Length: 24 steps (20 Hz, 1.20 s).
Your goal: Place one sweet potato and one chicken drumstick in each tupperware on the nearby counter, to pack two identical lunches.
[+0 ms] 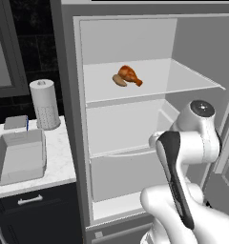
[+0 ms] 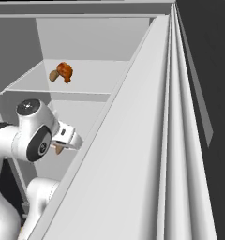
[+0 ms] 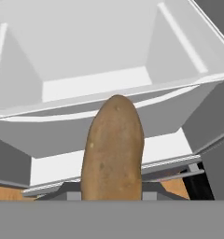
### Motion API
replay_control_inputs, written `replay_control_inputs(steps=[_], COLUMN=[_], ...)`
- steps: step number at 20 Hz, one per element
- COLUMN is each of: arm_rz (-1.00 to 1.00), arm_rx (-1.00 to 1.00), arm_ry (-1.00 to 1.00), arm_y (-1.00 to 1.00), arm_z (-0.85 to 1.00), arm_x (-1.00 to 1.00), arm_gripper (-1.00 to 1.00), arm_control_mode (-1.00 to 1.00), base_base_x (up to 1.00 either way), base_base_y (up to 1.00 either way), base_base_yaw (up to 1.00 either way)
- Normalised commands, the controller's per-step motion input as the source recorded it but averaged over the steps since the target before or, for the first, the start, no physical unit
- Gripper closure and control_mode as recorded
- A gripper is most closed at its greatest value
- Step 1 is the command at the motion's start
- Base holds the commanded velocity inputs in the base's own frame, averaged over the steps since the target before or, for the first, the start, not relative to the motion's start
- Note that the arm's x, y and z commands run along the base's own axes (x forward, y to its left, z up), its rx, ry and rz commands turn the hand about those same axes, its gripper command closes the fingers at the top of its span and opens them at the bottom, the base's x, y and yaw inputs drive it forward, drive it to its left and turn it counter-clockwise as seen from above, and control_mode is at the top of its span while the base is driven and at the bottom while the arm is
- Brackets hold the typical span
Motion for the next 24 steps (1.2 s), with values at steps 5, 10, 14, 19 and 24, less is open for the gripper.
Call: replay_control_inputs(steps=[5,10,14,19,24], arm_rz=[0.00,0.00,0.00,0.00,0.00], arm_rx=[-0.02,-0.01,0.00,0.00,0.00], arm_ry=[-0.02,-0.12,-0.02,0.00,0.00], arm_y=[0.23,0.06,0.00,0.00,0.01], arm_z=[0.57,0.30,0.00,0.00,0.00], arm_x=[-0.76,-0.69,-0.21,0.00,-0.18], arm_gripper=[1.00,1.00,1.00,1.00,1.00], arm_control_mode=[-1.00,-1.00,-1.00,-1.00,-1.00], base_base_x=[0.00,0.00,0.00,0.00,0.00], base_base_y=[0.00,0.00,0.00,0.00,0.00], base_base_yaw=[0.00,0.00,0.00,0.00,0.00])
